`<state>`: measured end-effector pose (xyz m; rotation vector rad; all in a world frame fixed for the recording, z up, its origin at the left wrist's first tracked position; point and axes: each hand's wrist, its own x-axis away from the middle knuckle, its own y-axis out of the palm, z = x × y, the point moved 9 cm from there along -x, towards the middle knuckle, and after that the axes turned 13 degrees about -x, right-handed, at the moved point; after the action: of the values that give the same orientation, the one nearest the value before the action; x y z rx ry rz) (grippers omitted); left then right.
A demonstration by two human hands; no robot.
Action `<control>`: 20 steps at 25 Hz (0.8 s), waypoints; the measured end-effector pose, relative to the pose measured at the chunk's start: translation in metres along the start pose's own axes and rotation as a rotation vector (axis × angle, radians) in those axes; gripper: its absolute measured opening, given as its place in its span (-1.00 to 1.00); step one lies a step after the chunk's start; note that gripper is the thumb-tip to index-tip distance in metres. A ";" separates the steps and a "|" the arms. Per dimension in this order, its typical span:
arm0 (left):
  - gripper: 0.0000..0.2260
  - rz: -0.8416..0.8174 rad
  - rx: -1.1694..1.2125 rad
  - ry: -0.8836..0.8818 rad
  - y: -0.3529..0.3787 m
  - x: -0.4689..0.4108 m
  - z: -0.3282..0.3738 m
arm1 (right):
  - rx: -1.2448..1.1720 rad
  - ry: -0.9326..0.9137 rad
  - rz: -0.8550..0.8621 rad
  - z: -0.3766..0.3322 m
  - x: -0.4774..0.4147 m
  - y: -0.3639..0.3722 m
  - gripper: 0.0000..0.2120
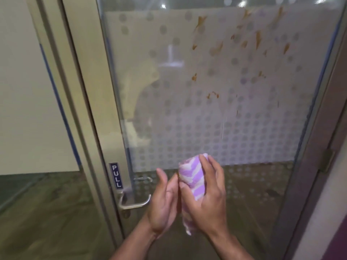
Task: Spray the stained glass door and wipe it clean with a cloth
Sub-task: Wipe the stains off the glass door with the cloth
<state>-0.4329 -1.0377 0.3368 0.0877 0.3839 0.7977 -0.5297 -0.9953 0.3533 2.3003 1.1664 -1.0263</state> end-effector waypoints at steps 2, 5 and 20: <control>-0.04 -0.021 -0.251 0.023 -0.003 -0.033 0.013 | -0.038 -0.016 0.135 0.006 -0.022 -0.015 -0.29; -0.17 0.117 -0.839 0.224 -0.020 -0.079 0.048 | -0.033 -0.028 0.366 0.023 -0.053 -0.049 -0.29; -0.31 1.010 -2.060 0.821 -0.098 -0.174 0.152 | 0.621 -0.217 0.523 0.122 -0.198 -0.085 -0.42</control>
<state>-0.4209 -1.2198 0.5091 -2.1754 0.0779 1.8674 -0.7301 -1.1254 0.4189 2.6252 0.1259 -1.5058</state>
